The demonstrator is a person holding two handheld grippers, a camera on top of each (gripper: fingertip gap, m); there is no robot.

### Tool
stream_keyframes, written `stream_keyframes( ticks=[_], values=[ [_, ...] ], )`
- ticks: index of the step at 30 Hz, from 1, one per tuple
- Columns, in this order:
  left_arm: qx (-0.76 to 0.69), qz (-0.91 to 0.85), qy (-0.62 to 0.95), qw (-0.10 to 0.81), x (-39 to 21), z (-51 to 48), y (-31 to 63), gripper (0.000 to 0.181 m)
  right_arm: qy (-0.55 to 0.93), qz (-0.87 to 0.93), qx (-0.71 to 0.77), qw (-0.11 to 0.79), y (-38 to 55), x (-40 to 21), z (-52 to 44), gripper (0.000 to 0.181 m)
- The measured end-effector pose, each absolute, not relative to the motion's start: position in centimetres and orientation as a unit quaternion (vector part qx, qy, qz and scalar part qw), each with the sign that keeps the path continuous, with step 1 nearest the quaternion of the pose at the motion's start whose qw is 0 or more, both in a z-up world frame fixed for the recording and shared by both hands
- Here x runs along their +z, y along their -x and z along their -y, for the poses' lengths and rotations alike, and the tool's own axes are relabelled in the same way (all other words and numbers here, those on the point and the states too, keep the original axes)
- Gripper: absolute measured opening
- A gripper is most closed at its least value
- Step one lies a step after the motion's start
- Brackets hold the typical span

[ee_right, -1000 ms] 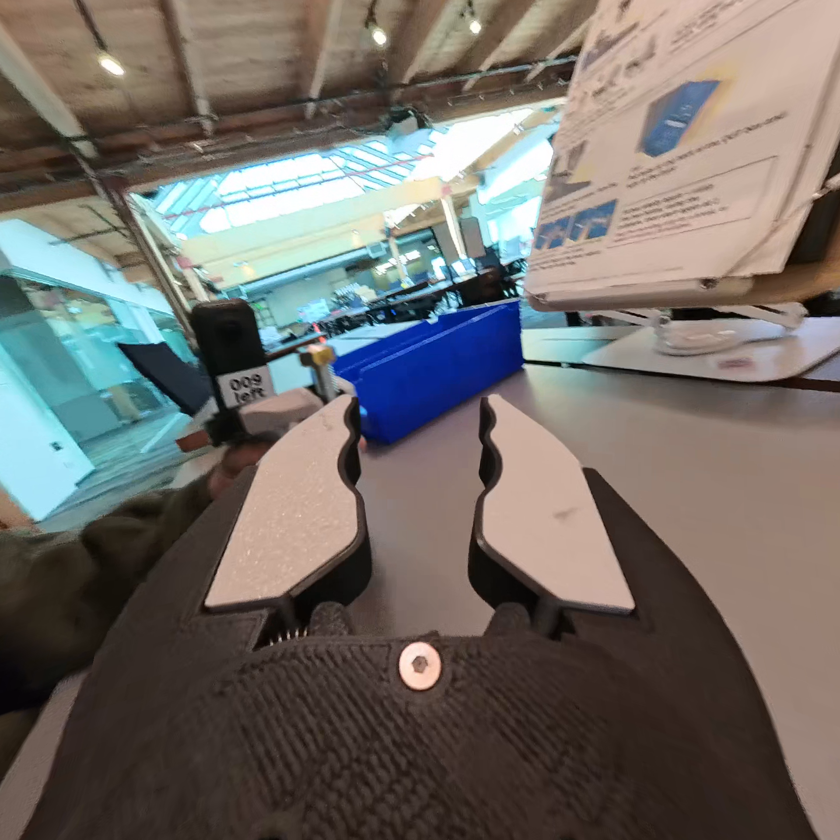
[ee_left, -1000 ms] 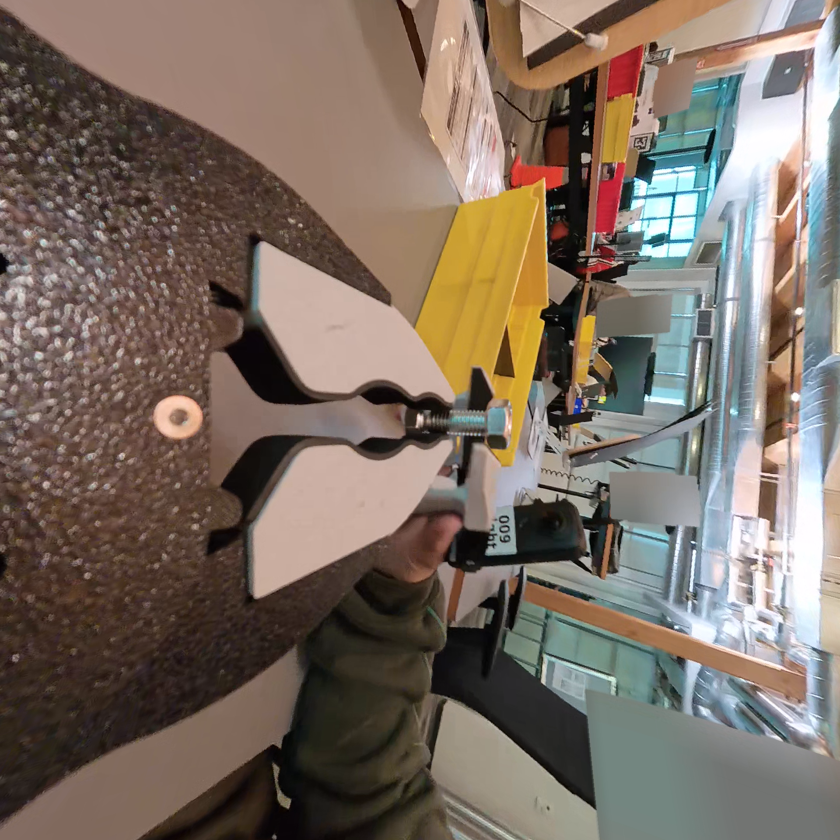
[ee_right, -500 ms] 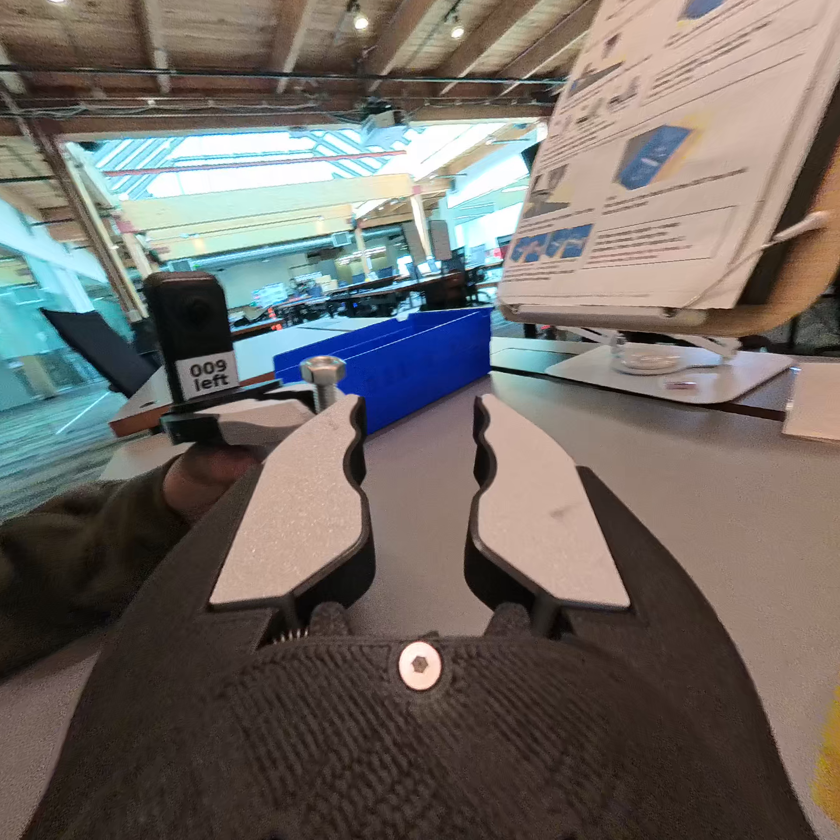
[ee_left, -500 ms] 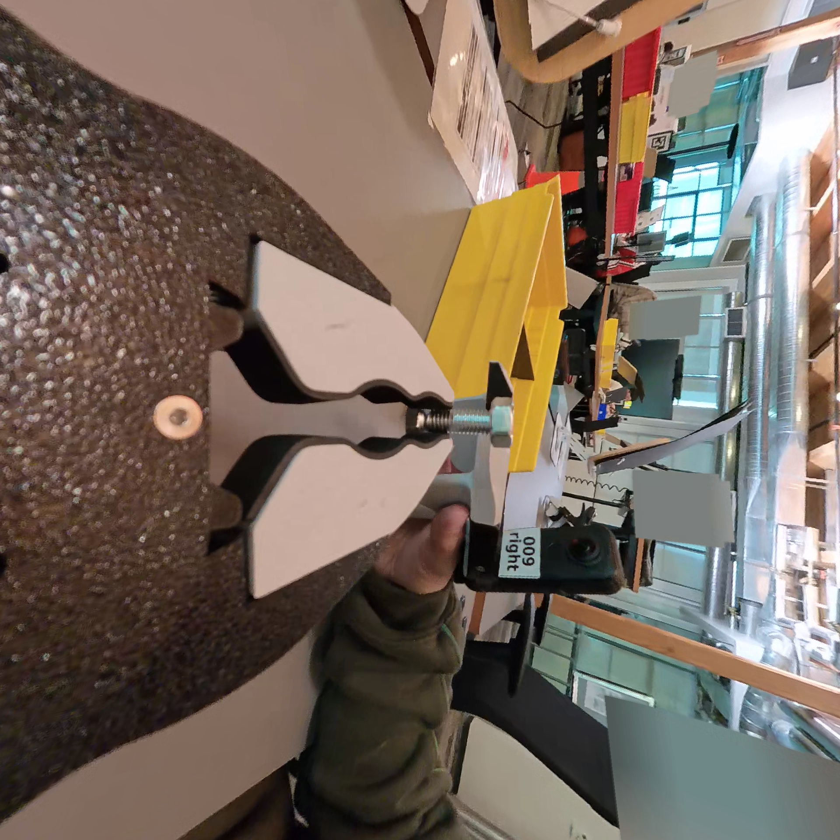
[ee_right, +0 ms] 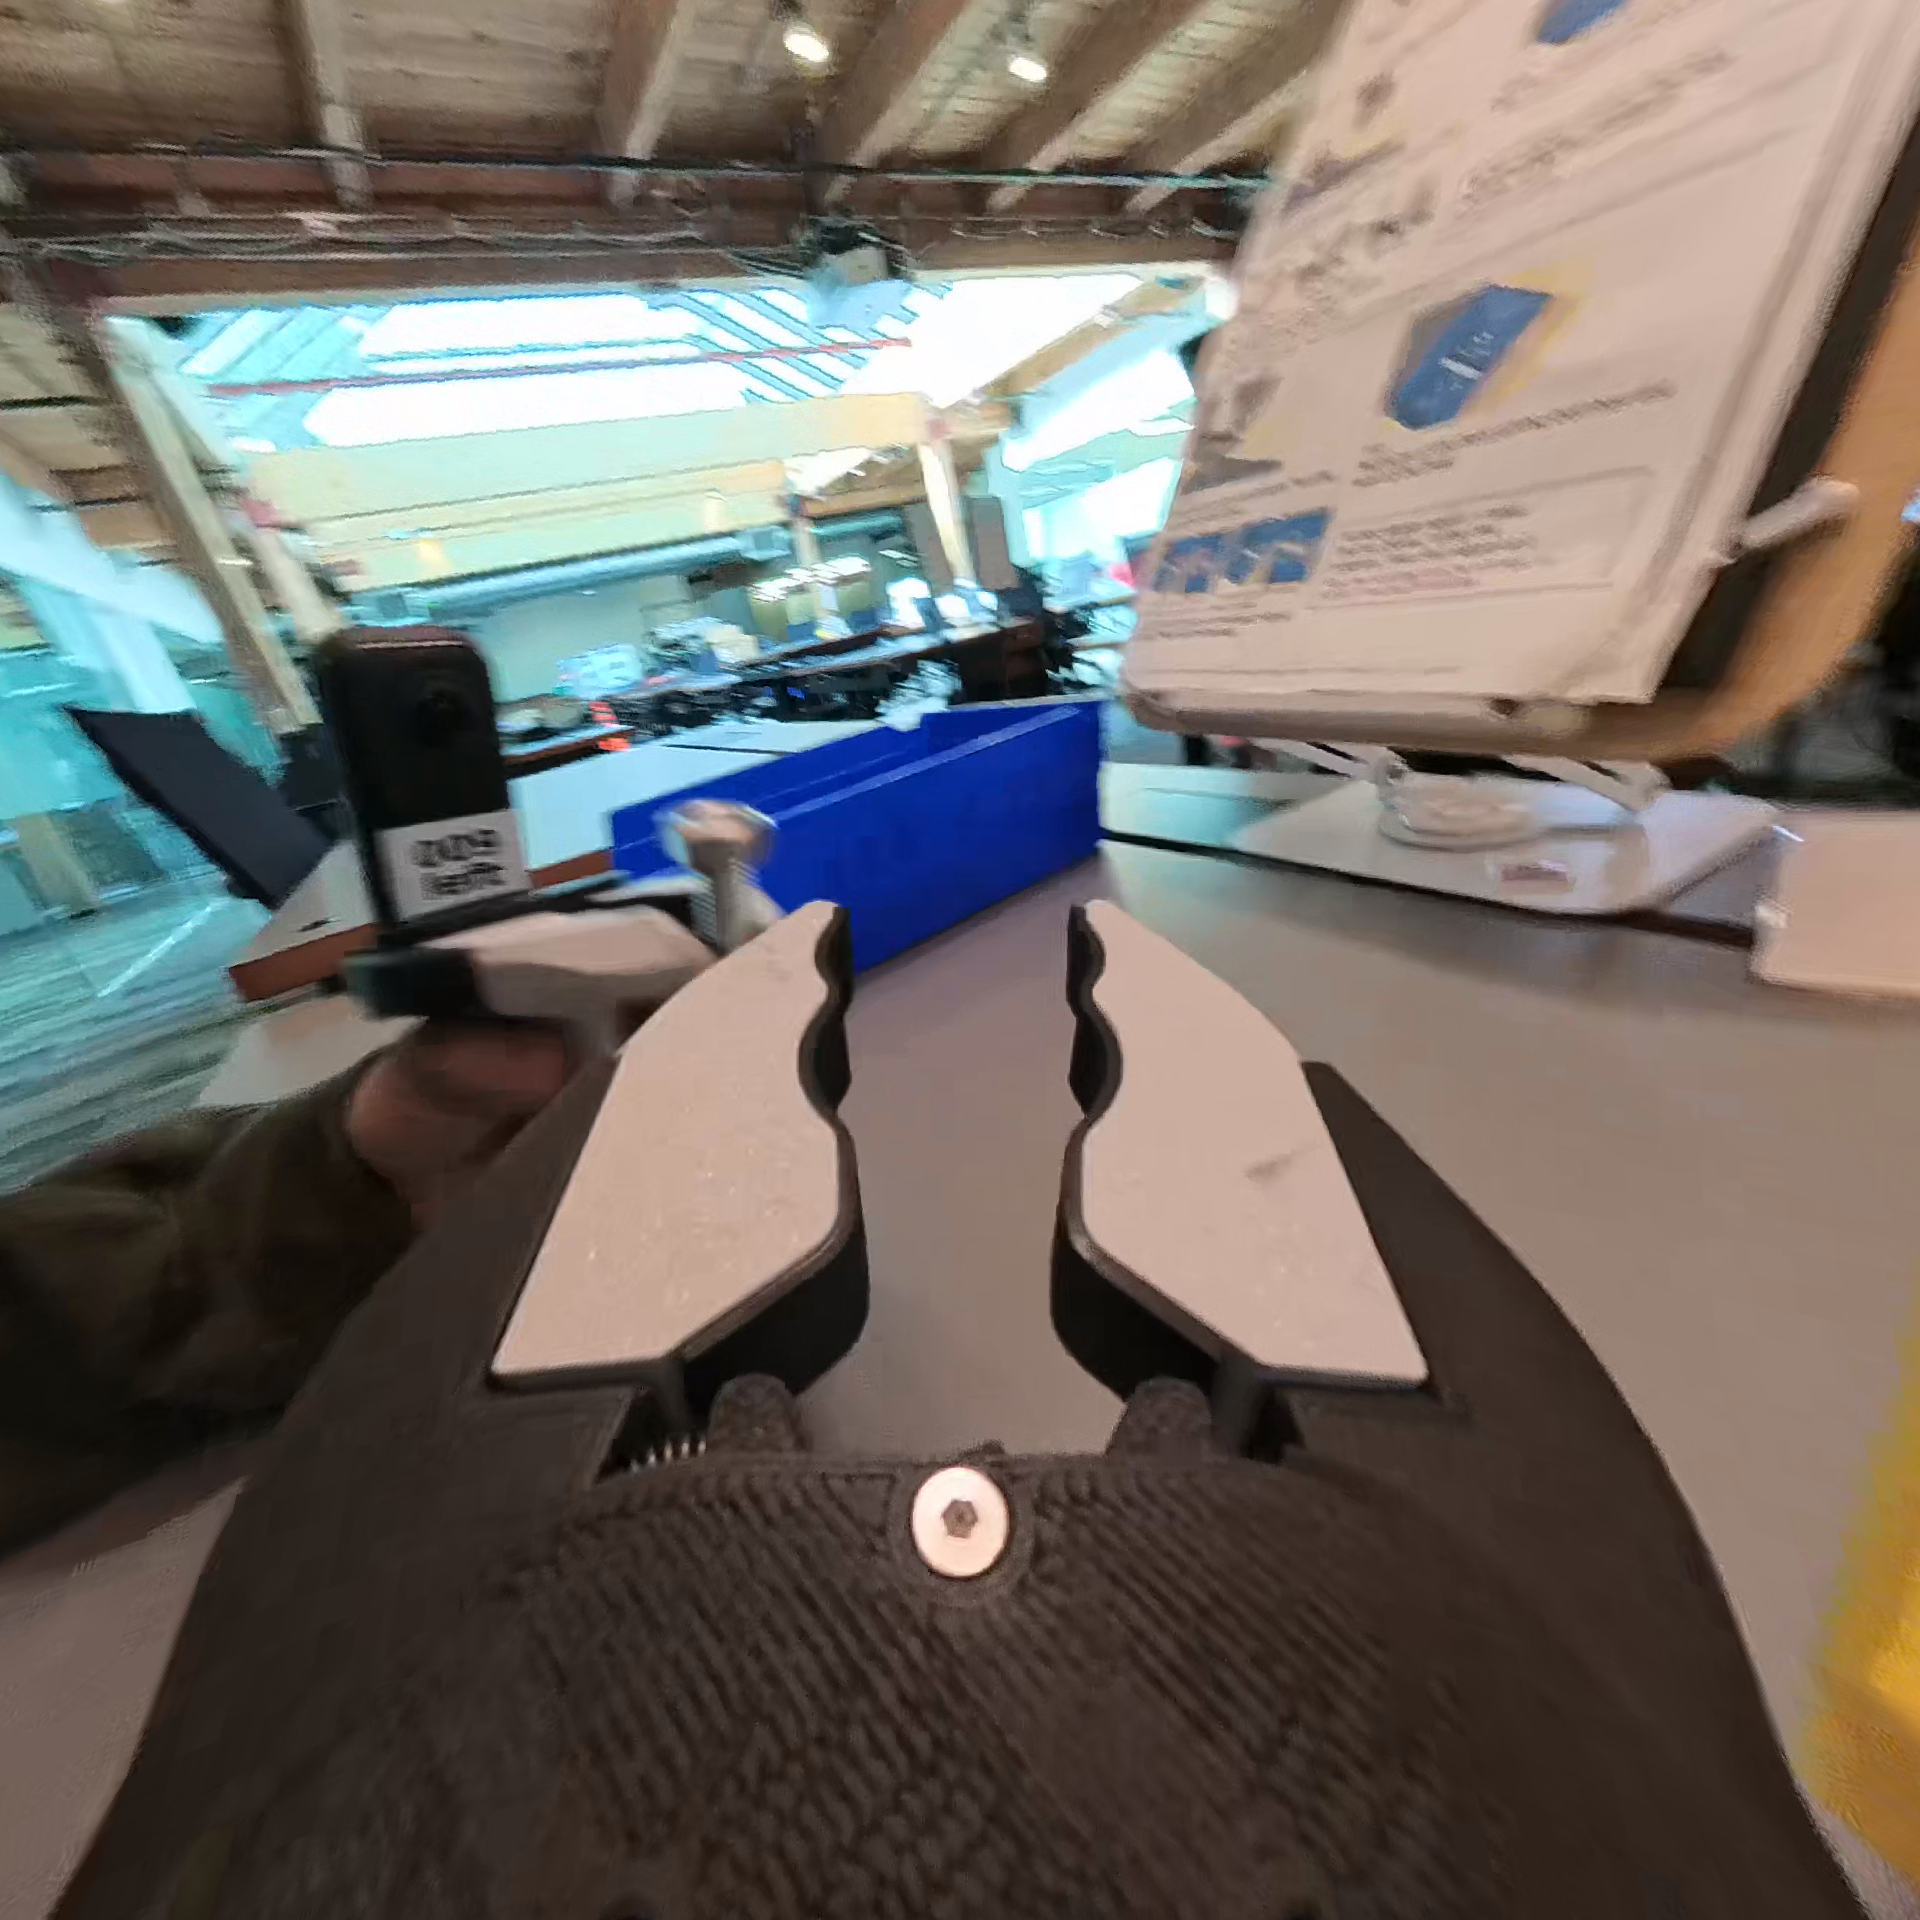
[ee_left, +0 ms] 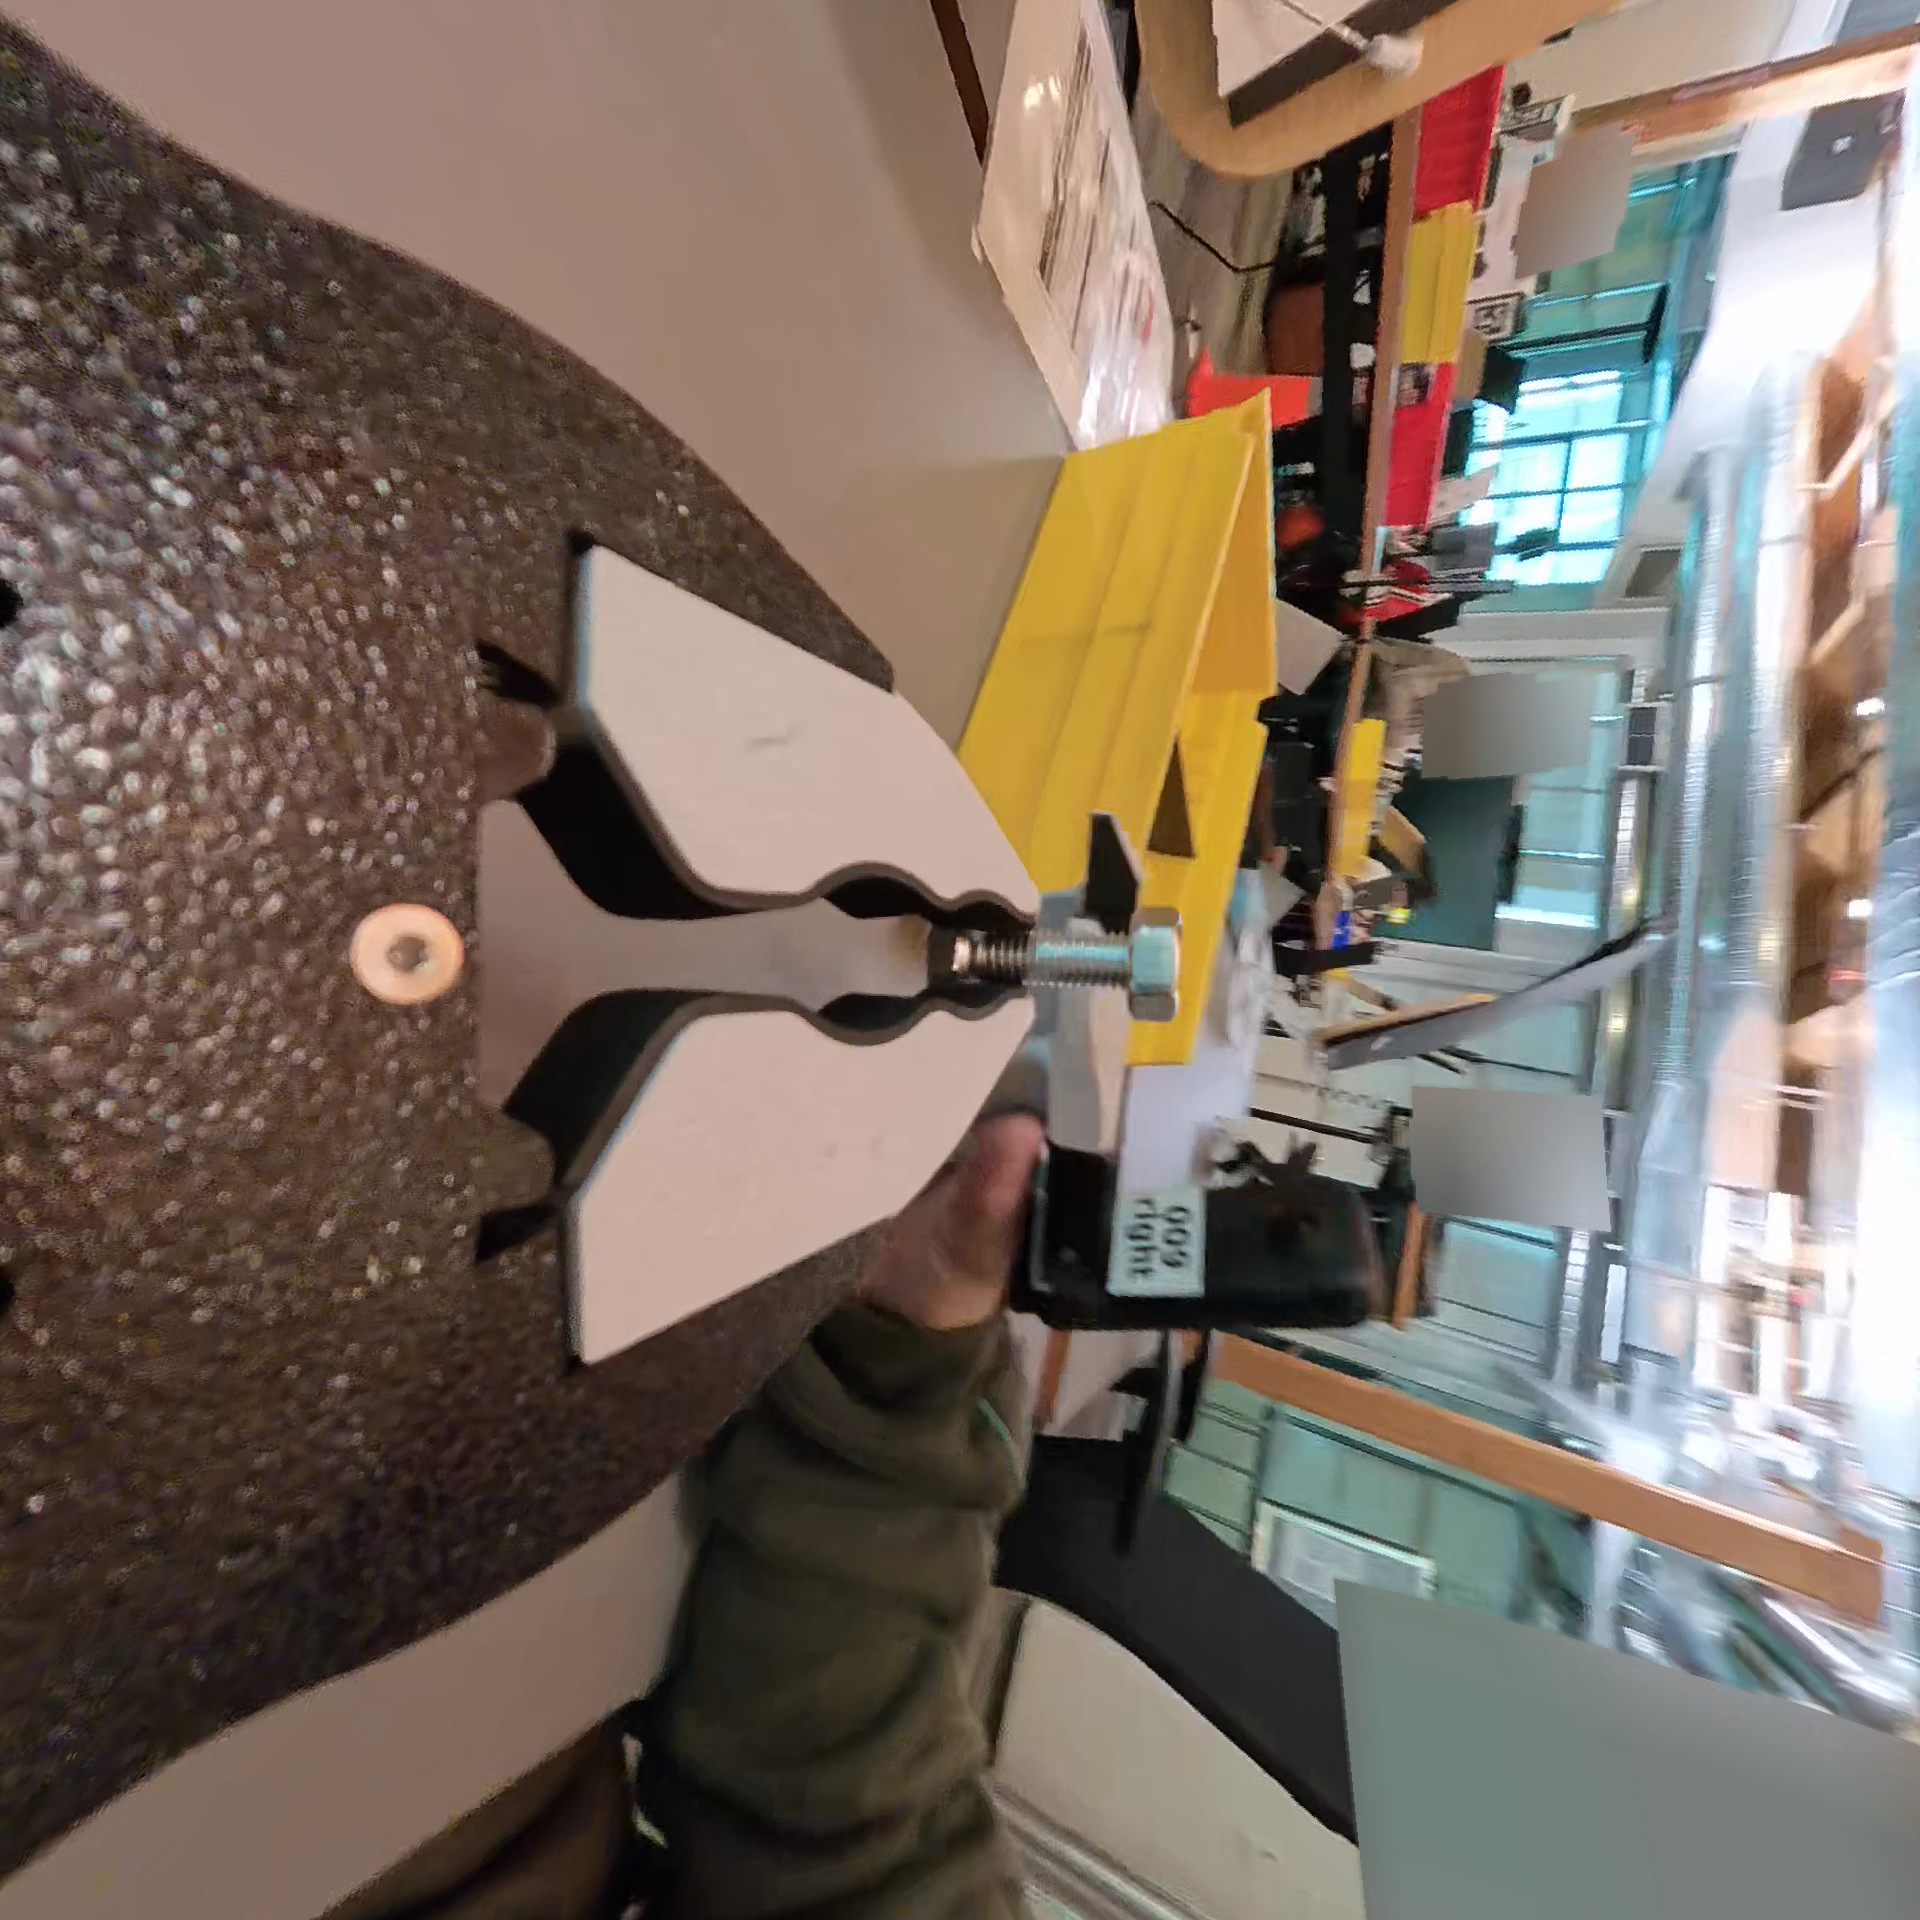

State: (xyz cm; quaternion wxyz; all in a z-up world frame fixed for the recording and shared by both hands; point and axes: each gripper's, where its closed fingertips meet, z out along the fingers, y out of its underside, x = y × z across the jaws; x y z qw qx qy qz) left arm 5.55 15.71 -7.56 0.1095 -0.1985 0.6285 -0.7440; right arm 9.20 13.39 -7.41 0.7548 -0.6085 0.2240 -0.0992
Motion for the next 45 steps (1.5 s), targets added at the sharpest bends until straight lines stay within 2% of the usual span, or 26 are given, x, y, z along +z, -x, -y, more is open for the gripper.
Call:
stream_keyframes(
  ticks=[2,6,10,14,16,18,23,29,34,36,39,45],
  values=[
    [-0.739,-0.630,0.207,0.116,-7.7,-16.1,-5.9,0.009,0.608,-0.246,-0.095,0.749,-10.0,-8.0,-12.7,0.052],
    [-0.723,-0.651,0.198,0.120,-8.4,-15.2,-5.6,0.009,0.580,-0.202,-0.034,0.789,-7.9,-6.2,-13.8,0.053],
    [-0.705,-0.673,0.183,0.130,-9.0,-14.3,-5.3,0.009,0.600,-0.149,-0.053,0.784,-6.0,-6.0,-15.3,0.052],
    [-0.709,-0.668,0.180,0.134,-8.8,-14.4,-5.3,0.009,0.594,-0.171,-0.052,0.784,-6.7,-6.2,-15.0,0.045],
    [-0.711,-0.664,0.188,0.135,-8.7,-14.8,-5.5,0.009,0.590,-0.192,-0.037,0.784,-7.3,-6.4,-14.6,0.051],
    [-0.724,-0.651,0.187,0.132,-8.3,-15.2,-5.5,0.009,0.587,-0.208,-0.035,0.782,-7.8,-6.6,-14.1,0.042],
    [-0.720,-0.658,0.179,0.132,-8.4,-14.9,-5.3,0.009,0.573,-0.182,0.017,0.799,-6.7,-5.9,-14.3,0.042],
    [-0.701,-0.678,0.166,0.143,-9.0,-14.2,-5.1,0.009,0.588,-0.165,0.008,0.792,-5.7,-6.2,-15.5,0.042],
    [-0.697,-0.681,0.174,0.143,-9.3,-14.3,-5.3,0.009,0.597,-0.151,-0.027,0.788,-5.7,-6.1,-15.4,0.020],
    [-0.698,-0.682,0.171,0.139,-9.3,-14.3,-5.2,0.009,0.607,-0.140,-0.029,0.782,-5.5,-6.3,-15.5,0.017],
    [-0.714,-0.675,0.153,0.103,-8.9,-14.0,-4.4,0.009,0.617,-0.112,-0.013,0.779,-5.0,-6.0,-15.4,0.017],
    [-0.746,-0.662,0.057,-0.042,-7.8,-13.1,-0.2,0.008,0.614,0.016,0.079,0.785,-1.0,-4.8,-14.7,0.018]
  ],
)
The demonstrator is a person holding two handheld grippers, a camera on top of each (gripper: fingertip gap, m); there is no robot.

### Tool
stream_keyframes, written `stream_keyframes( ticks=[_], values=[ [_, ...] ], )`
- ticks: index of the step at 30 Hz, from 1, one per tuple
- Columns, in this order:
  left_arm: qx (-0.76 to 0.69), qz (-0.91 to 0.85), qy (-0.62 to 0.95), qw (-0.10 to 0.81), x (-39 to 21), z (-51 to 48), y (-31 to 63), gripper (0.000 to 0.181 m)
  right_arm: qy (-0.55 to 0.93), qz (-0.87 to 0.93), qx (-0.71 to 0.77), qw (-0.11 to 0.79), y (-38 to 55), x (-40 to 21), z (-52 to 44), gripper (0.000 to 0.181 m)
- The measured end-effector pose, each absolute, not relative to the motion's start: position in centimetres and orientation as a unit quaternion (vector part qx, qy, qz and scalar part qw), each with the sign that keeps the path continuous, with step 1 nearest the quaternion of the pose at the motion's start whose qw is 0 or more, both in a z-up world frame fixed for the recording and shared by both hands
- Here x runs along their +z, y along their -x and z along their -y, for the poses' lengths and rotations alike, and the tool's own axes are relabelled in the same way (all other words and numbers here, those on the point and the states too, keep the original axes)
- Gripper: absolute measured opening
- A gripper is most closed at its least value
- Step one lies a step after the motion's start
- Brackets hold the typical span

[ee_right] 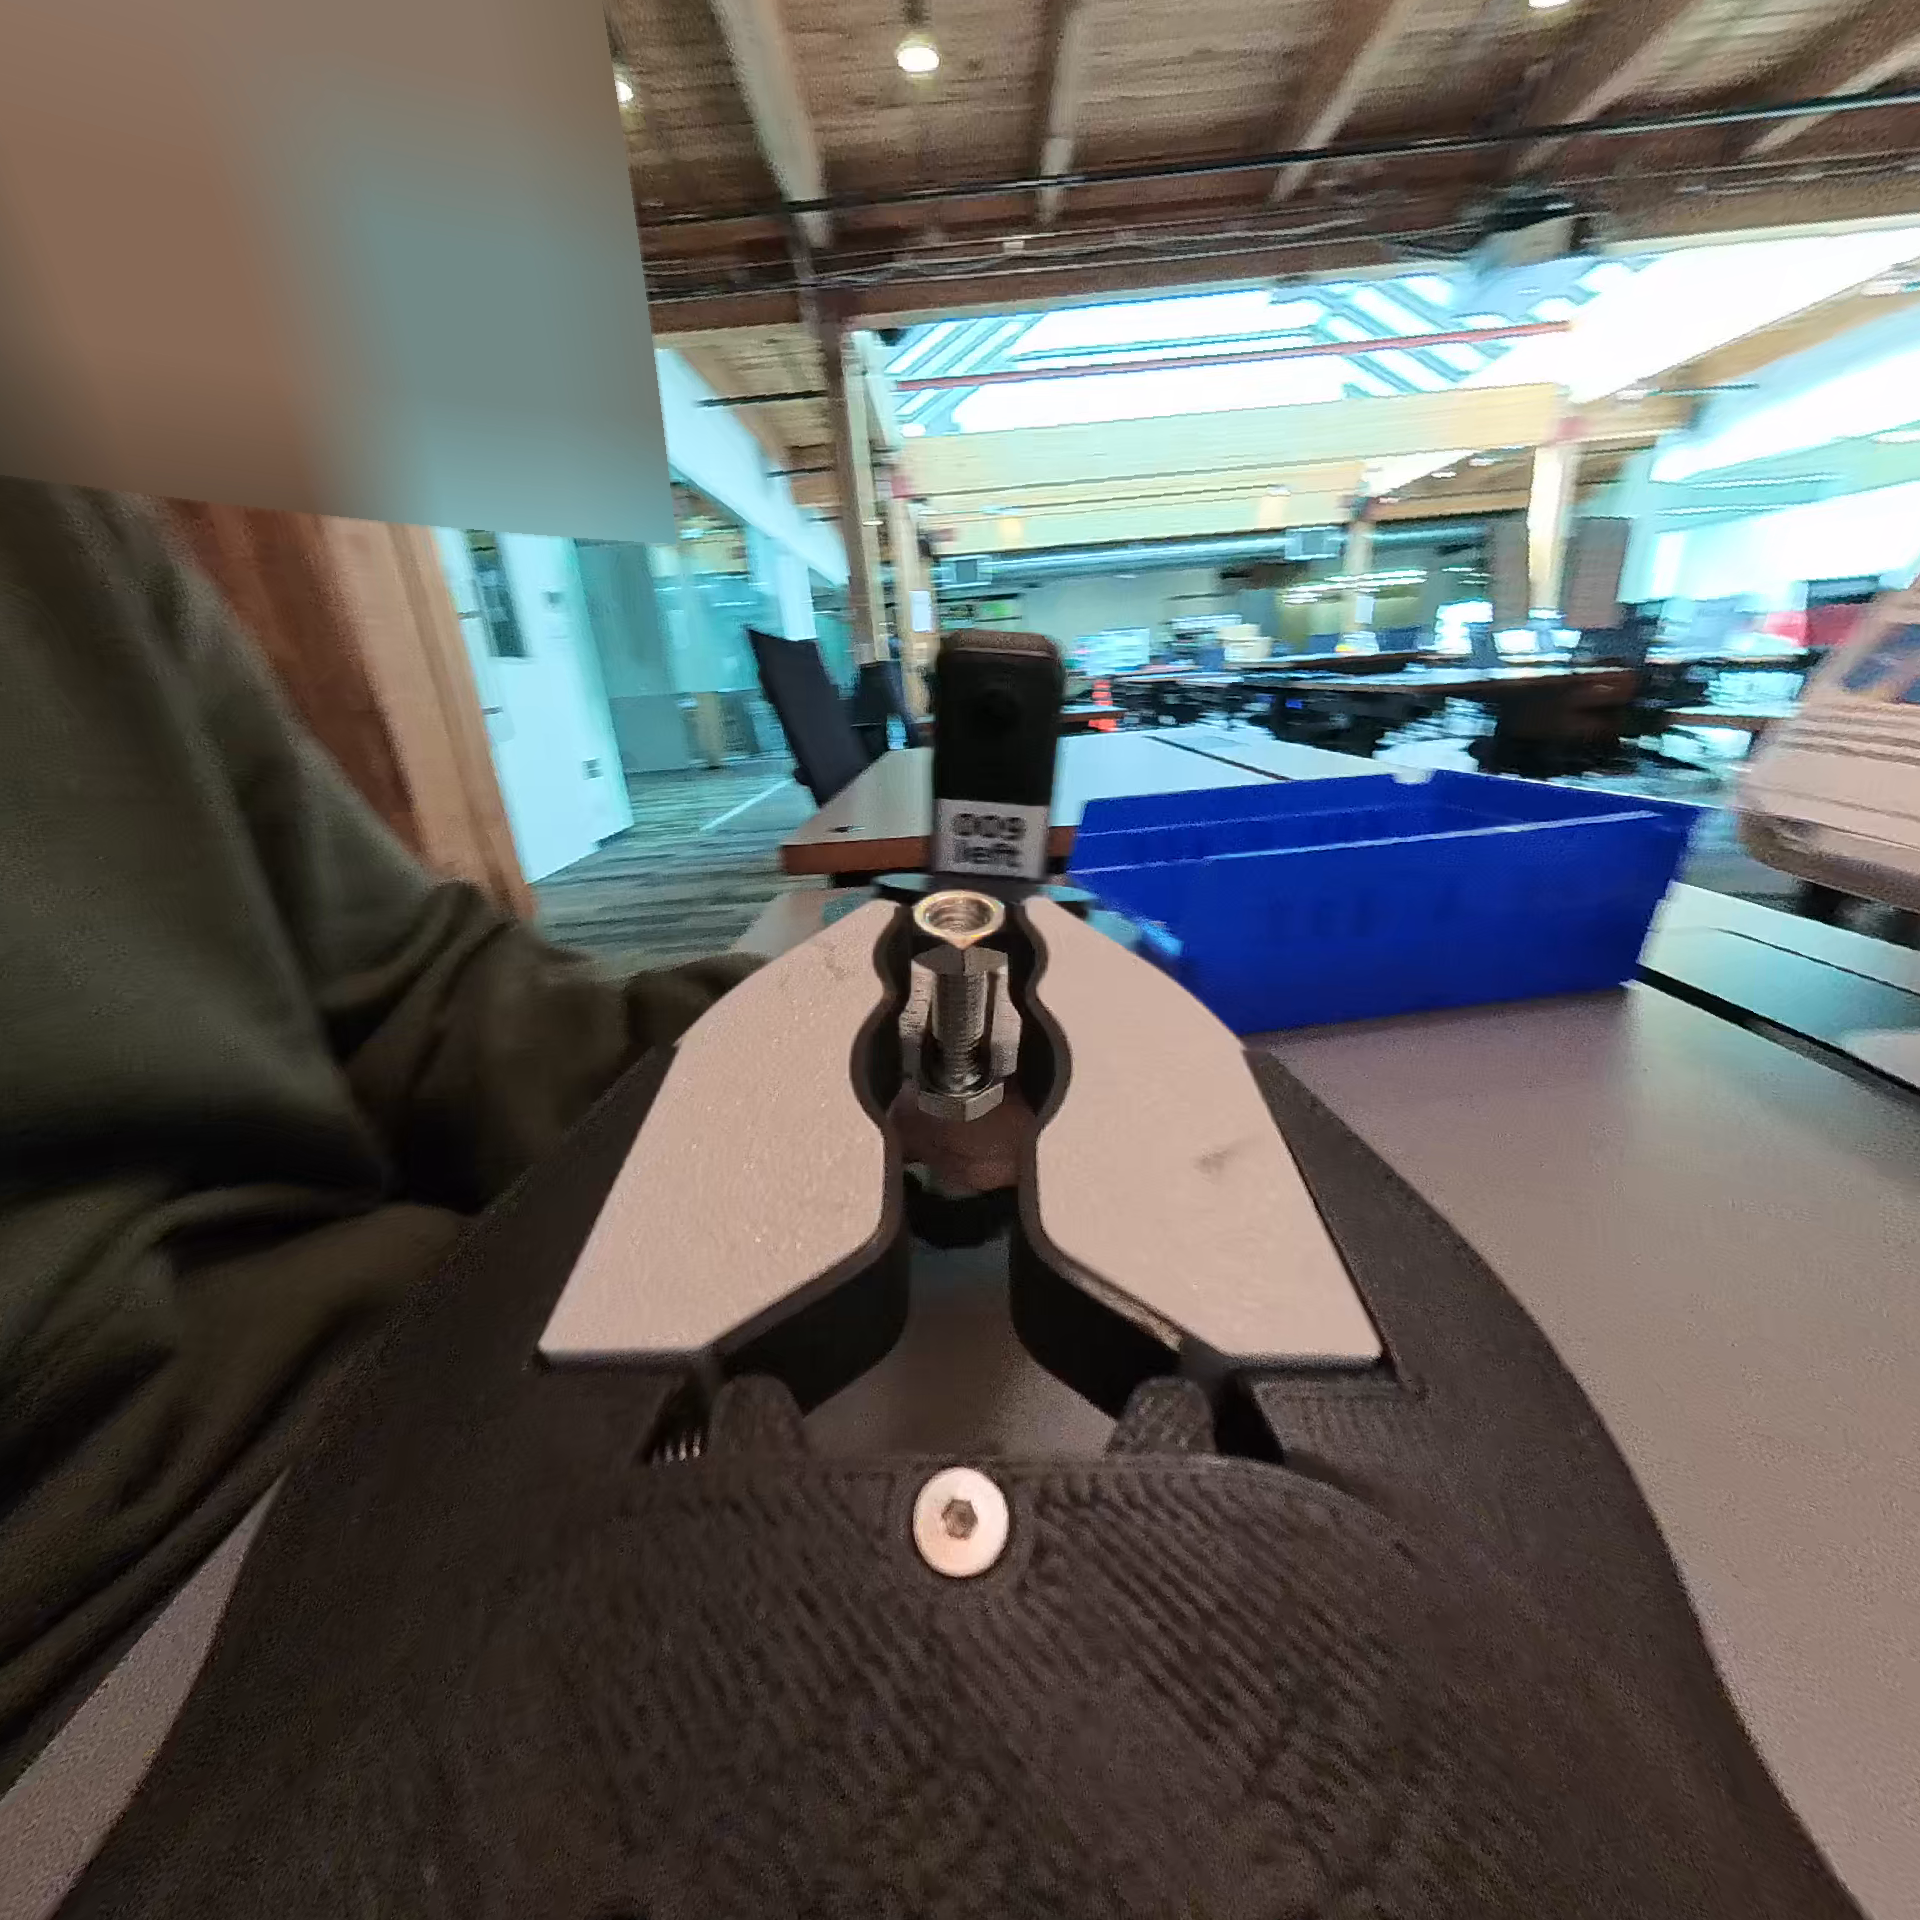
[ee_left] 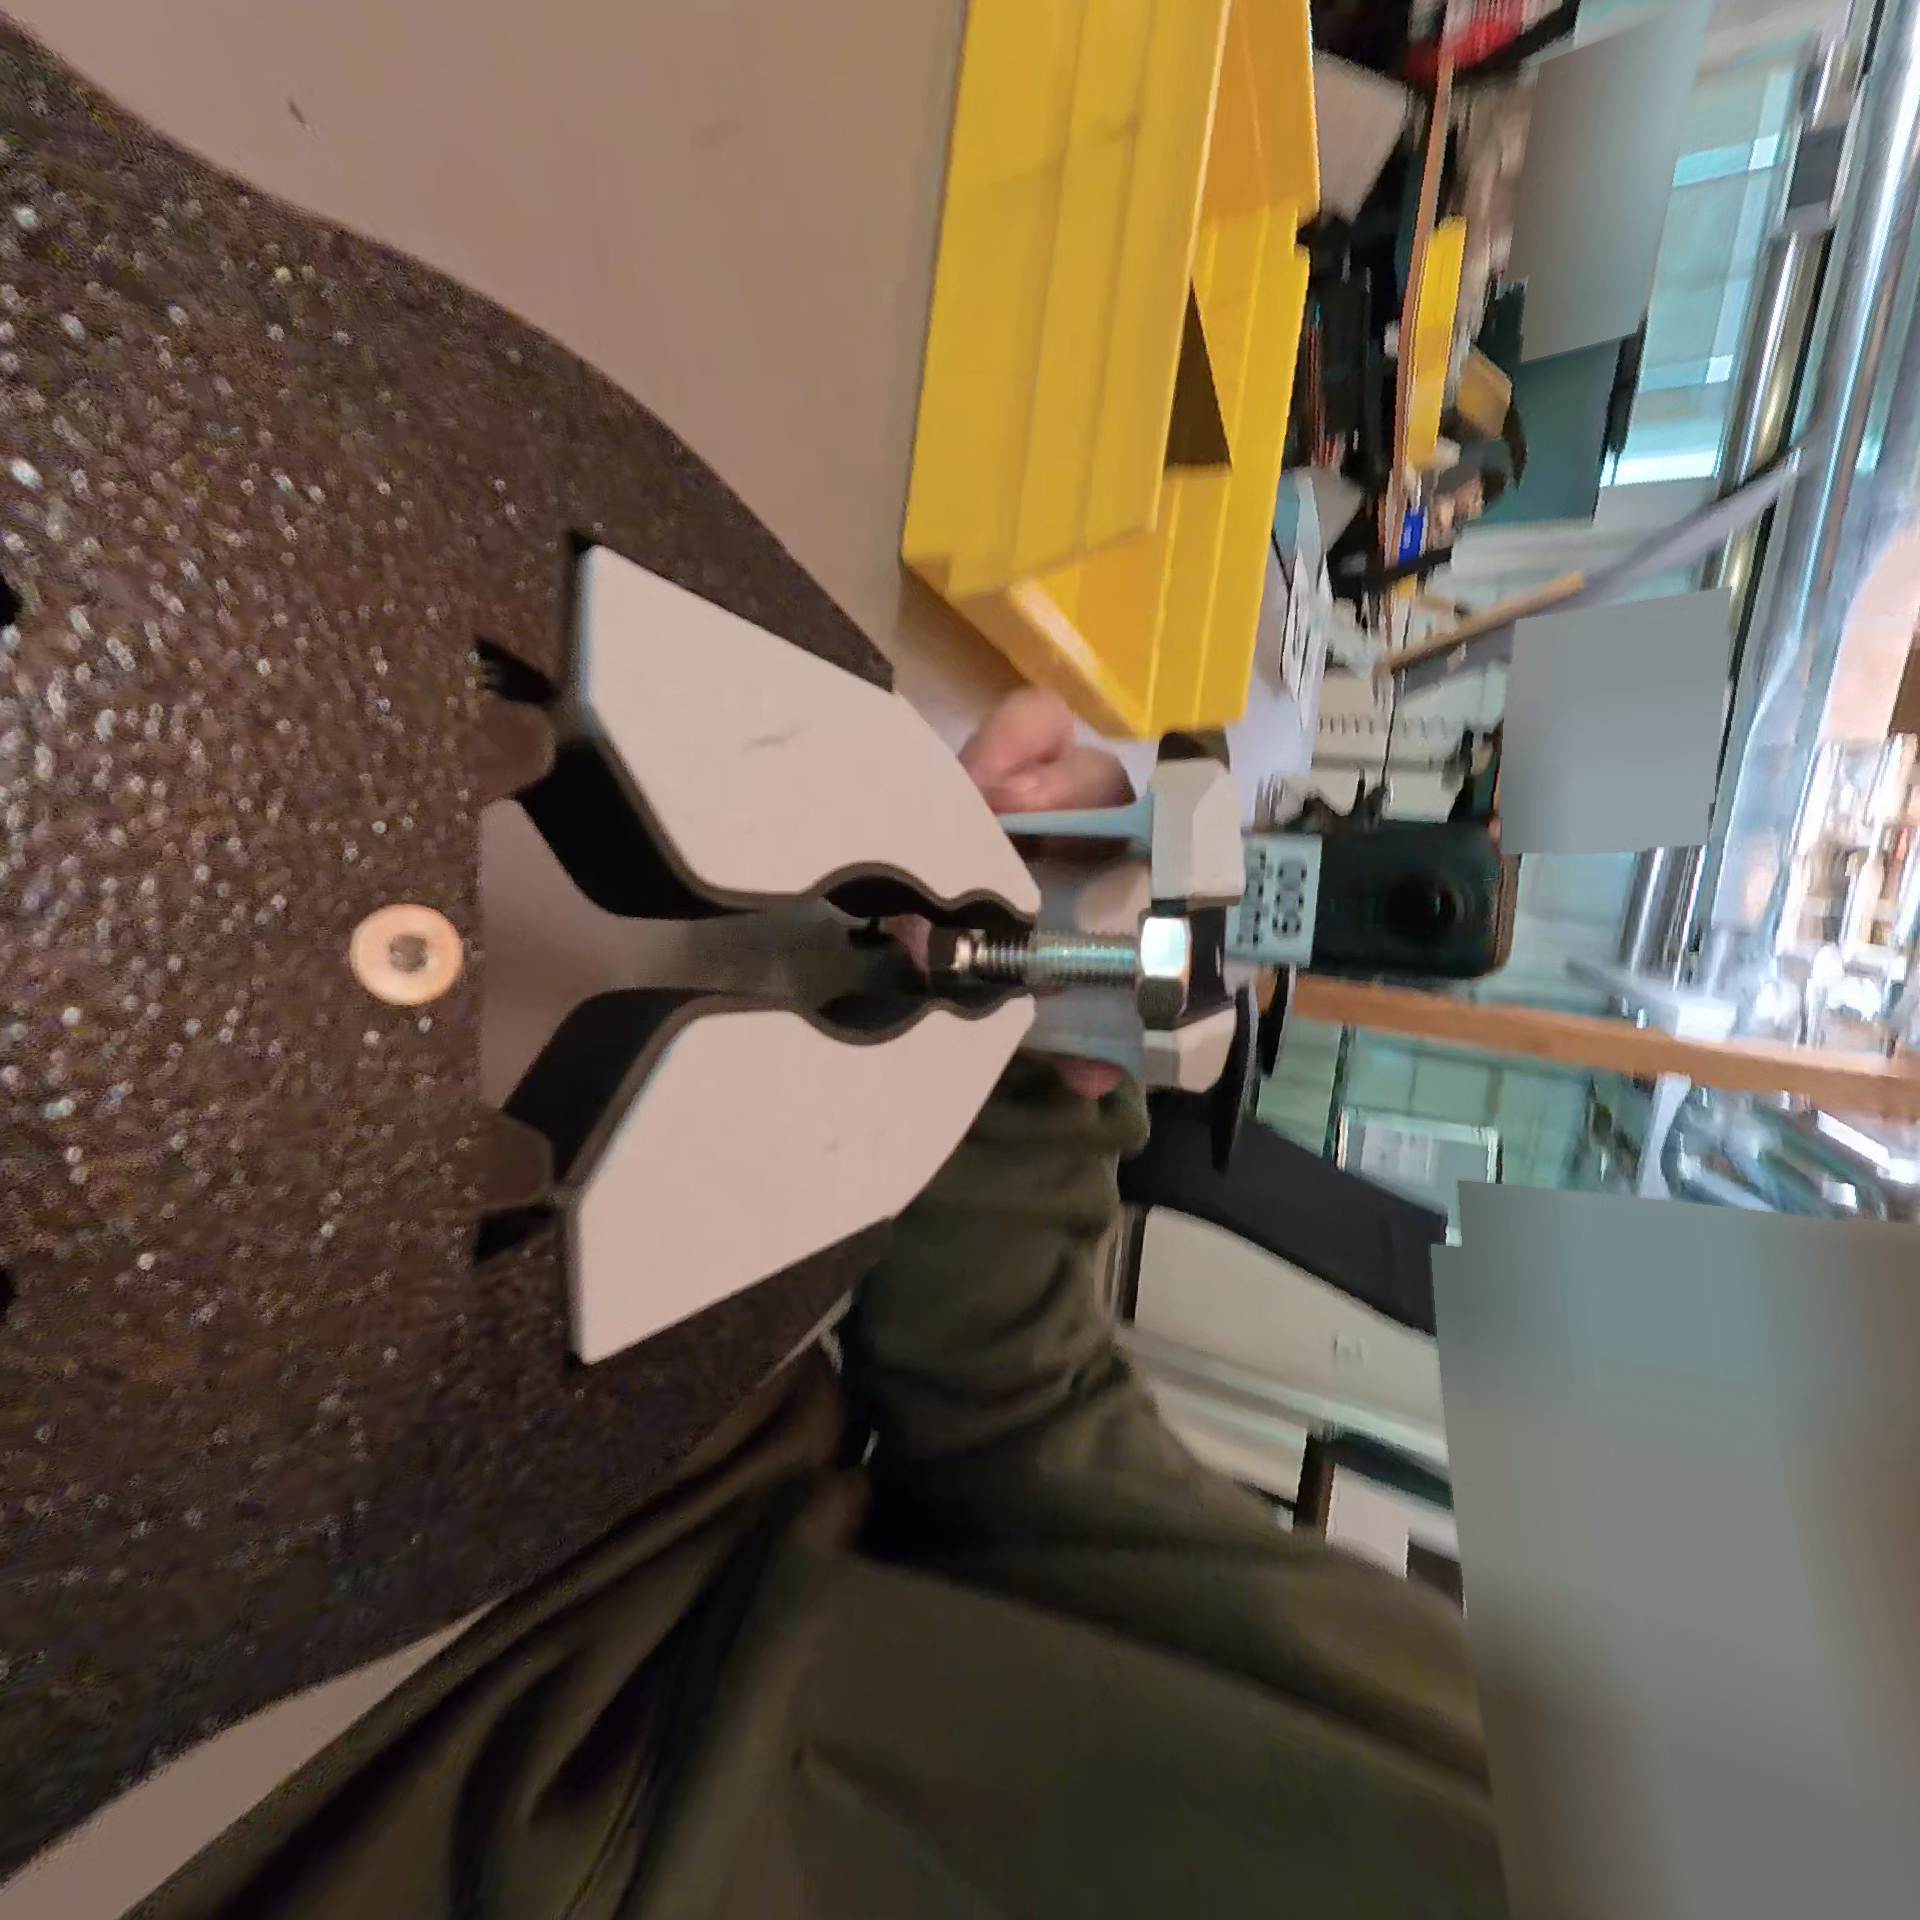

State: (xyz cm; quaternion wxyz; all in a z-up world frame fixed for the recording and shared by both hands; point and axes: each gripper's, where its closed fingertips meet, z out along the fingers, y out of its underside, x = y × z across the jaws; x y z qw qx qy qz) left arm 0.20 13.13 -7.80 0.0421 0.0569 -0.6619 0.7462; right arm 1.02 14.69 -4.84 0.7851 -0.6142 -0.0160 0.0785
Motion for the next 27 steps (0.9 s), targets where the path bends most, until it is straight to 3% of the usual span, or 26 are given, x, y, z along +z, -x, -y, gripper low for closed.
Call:
stream_keyframes(
  ticks=[4,9,13,16,20,27],
  values=[
    [0.746,0.656,-0.002,0.115,-7.5,-12.8,2.4,0.009,0.600,0.084,0.141,0.783,1.8,-4.5,-14.3,0.018],
    [0.745,0.655,0.008,0.123,-7.5,-12.6,2.8,0.008,0.590,0.101,0.178,0.781,2.9,-4.4,-14.2,0.018],
    [0.743,0.666,-0.051,0.048,-8.0,-13.0,0.1,0.008,0.597,0.036,0.114,0.793,0.4,-4.8,-14.4,0.020],
    [0.726,0.677,-0.101,-0.069,-8.4,-13.7,-2.8,0.009,0.626,-0.029,0.035,0.778,-2.5,-5.7,-14.8,0.042],
    [0.677,0.695,-0.139,-0.200,-9.1,-14.6,-5.2,0.009,0.633,-0.070,-0.029,0.771,-4.0,-5.9,-15.2,0.043],
    [0.664,0.697,-0.156,-0.222,-9.4,-14.6,-5.7,0.009,0.637,-0.149,-0.094,0.751,-5.9,-6.8,-15.8,0.029]
  ],
)
